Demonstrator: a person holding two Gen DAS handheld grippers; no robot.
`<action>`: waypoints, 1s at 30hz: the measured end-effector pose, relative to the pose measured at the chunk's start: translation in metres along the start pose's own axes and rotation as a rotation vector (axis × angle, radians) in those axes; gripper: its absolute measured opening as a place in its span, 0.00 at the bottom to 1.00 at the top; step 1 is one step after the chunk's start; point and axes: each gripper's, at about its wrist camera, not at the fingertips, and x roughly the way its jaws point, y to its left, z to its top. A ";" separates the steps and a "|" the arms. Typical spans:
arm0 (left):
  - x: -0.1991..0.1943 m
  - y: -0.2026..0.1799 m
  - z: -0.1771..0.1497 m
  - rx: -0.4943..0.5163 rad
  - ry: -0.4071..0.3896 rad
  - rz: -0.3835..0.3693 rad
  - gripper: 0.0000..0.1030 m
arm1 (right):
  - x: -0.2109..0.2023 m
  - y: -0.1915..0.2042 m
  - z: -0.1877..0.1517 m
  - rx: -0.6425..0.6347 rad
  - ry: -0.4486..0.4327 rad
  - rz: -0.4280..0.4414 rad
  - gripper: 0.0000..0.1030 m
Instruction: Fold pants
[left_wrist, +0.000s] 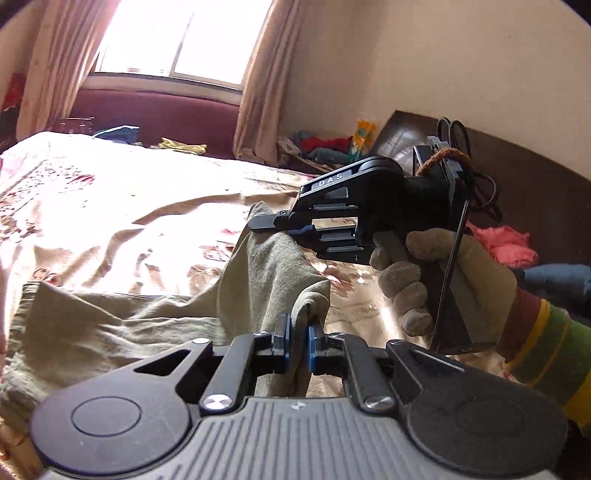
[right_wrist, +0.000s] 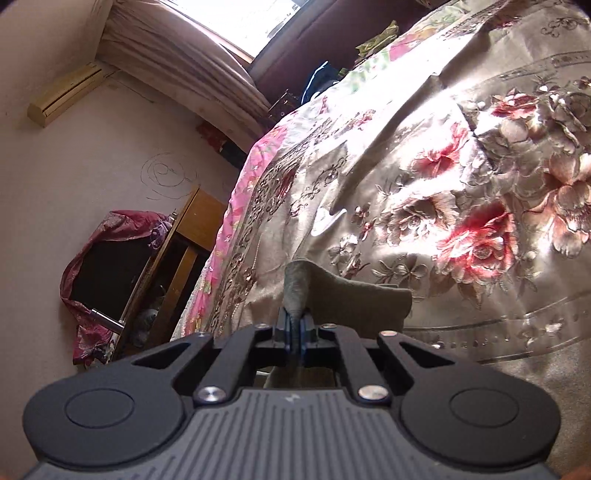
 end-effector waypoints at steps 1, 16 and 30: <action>-0.006 0.014 0.003 -0.038 -0.020 0.022 0.23 | 0.011 0.010 0.001 -0.017 0.013 0.006 0.06; -0.061 0.151 -0.032 -0.378 -0.088 0.227 0.22 | 0.190 0.101 -0.067 -0.199 0.283 -0.077 0.06; -0.074 0.202 -0.060 -0.485 0.041 0.334 0.28 | 0.210 0.125 -0.084 -0.318 0.248 -0.152 0.27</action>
